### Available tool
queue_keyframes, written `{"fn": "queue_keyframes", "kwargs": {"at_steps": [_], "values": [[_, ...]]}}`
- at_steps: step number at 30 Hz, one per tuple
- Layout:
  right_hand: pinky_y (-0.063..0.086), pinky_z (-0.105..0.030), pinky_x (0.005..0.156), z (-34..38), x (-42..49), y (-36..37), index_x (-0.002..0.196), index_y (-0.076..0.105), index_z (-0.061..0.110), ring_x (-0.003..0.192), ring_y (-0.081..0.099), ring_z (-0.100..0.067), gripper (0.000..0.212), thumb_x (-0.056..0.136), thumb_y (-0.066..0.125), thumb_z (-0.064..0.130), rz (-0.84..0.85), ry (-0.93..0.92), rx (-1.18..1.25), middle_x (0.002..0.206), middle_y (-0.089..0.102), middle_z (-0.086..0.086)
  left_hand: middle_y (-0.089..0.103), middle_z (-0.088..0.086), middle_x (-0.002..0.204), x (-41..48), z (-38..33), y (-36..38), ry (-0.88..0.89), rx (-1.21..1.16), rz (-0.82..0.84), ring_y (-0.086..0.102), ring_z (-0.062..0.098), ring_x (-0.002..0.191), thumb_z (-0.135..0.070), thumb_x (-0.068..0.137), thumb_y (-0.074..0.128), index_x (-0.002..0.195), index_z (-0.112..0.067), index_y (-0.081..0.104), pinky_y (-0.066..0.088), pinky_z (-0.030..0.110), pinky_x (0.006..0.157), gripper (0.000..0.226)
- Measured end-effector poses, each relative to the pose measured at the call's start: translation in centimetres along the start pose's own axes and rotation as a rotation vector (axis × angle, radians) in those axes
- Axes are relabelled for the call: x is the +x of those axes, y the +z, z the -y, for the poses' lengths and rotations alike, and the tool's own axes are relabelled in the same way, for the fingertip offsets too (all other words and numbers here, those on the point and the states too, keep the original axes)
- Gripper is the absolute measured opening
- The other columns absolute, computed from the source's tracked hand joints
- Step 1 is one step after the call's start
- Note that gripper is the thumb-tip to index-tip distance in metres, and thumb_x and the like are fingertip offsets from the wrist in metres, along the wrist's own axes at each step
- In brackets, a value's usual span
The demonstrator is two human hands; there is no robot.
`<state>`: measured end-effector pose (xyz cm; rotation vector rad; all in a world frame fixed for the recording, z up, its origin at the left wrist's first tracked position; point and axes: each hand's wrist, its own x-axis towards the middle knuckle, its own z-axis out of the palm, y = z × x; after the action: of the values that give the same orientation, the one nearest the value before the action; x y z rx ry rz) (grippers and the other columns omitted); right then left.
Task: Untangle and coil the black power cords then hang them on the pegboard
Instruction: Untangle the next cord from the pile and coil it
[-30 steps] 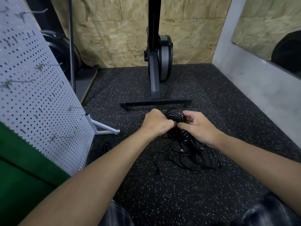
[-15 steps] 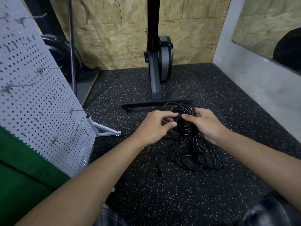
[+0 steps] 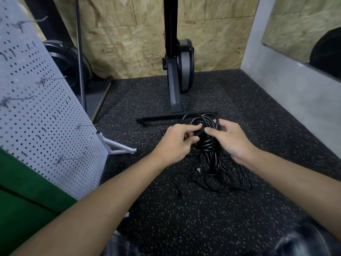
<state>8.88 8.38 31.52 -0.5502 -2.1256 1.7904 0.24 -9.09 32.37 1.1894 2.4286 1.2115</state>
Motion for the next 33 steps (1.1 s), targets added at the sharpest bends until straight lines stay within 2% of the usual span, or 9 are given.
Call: {"fn": "queue_keyframes", "kwargs": {"at_steps": [5,8,10,13,16,21,25,28,33], "values": [[0.059,-0.041,0.093,0.3,-0.3,-0.3,0.103,0.079,0.03,0.09,0.076,-0.01,0.016,0.095,0.073,0.018,0.033,-0.118,-0.215,0.097,0.08,0.009,0.066,-0.011,0.087,-0.1,-0.3,0.0,-0.052,0.077,0.017,0.056,0.001,0.075,-0.013,0.104,0.063,0.142,-0.024,0.064,0.038,0.002,0.066,0.04],[0.061,-0.039,0.087,0.6,-0.6,-0.2,0.101,0.08,0.035,0.082,0.075,-0.012,0.016,0.092,0.077,0.023,0.035,-0.134,-0.285,0.092,0.08,0.009,0.074,0.001,0.108,-0.1,-0.6,0.0,-0.059,0.134,0.015,0.064,0.011,0.091,-0.012,0.104,0.061,0.143,-0.021,0.064,0.044,0.011,0.078,0.04],[0.059,-0.037,0.084,0.7,-0.7,0.0,0.104,0.079,0.037,0.081,0.072,-0.017,0.018,0.091,0.078,0.025,0.017,-0.175,-0.345,0.096,0.078,0.009,0.072,-0.001,0.103,-0.2,-0.7,-0.1,-0.073,0.149,-0.009,0.063,0.011,0.089,-0.012,0.102,0.063,0.14,-0.02,0.066,0.044,0.013,0.077,0.039],[0.055,-0.03,0.077,1.0,-0.9,0.2,0.107,0.078,0.038,0.078,0.067,-0.014,0.019,0.091,0.078,0.027,0.008,-0.23,-0.448,0.096,0.074,0.01,0.069,-0.006,0.09,-0.3,-0.8,-0.5,-0.089,0.132,-0.082,0.062,0.005,0.08,-0.018,0.097,0.072,0.125,-0.019,0.071,0.05,0.014,0.072,0.028],[0.055,-0.024,0.071,1.2,-1.2,0.4,0.104,0.078,0.037,0.069,0.067,-0.006,0.02,0.091,0.077,0.021,0.05,-0.223,-0.501,0.092,0.075,0.012,0.067,-0.007,0.082,-0.4,-0.6,-0.4,-0.077,0.126,-0.102,0.063,0.003,0.075,-0.022,0.09,0.079,0.099,-0.019,0.066,0.046,0.014,0.064,0.016],[0.044,-0.01,0.073,1.3,-1.1,0.9,0.11,0.074,0.041,0.083,0.061,-0.007,0.035,0.086,0.083,0.018,0.041,-0.231,-0.492,0.108,0.061,0.012,0.067,-0.008,0.078,0.1,0.5,0.2,-0.143,0.132,-0.199,0.063,0.008,0.075,-0.021,0.085,0.083,0.084,-0.02,0.069,0.053,0.025,0.068,0.015],[0.052,-0.03,0.084,0.4,-0.9,2.1,0.107,0.079,0.028,0.083,0.06,-0.01,0.022,0.088,0.079,0.018,0.086,-0.223,-0.599,0.112,0.062,0.004,0.068,-0.003,0.077,0.4,1.1,0.4,-0.199,0.174,-0.21,0.066,0.017,0.074,-0.021,0.085,0.084,0.078,-0.018,0.072,0.056,0.032,0.068,0.015],[0.05,-0.031,0.081,0.5,-0.6,2.1,0.108,0.079,0.032,0.08,0.061,-0.011,0.024,0.088,0.08,0.019,0.105,-0.187,-0.585,0.11,0.064,0.005,0.068,-0.006,0.075,0.5,1.7,0.5,-0.178,0.16,-0.224,0.065,0.013,0.072,-0.024,0.083,0.087,0.075,-0.018,0.073,0.055,0.032,0.068,0.017],[0.06,-0.037,0.084,-0.2,0.6,1.0,0.104,0.077,0.04,0.078,0.074,-0.026,0.026,0.087,0.081,0.021,0.109,-0.032,-0.518,0.079,0.078,-0.003,0.066,-0.011,0.081,0.5,2.2,-1.9,0.045,0.235,-0.213,0.063,0.007,0.077,-0.038,0.082,0.087,0.083,-0.023,0.068,0.057,0.031,0.073,0.025]]}}
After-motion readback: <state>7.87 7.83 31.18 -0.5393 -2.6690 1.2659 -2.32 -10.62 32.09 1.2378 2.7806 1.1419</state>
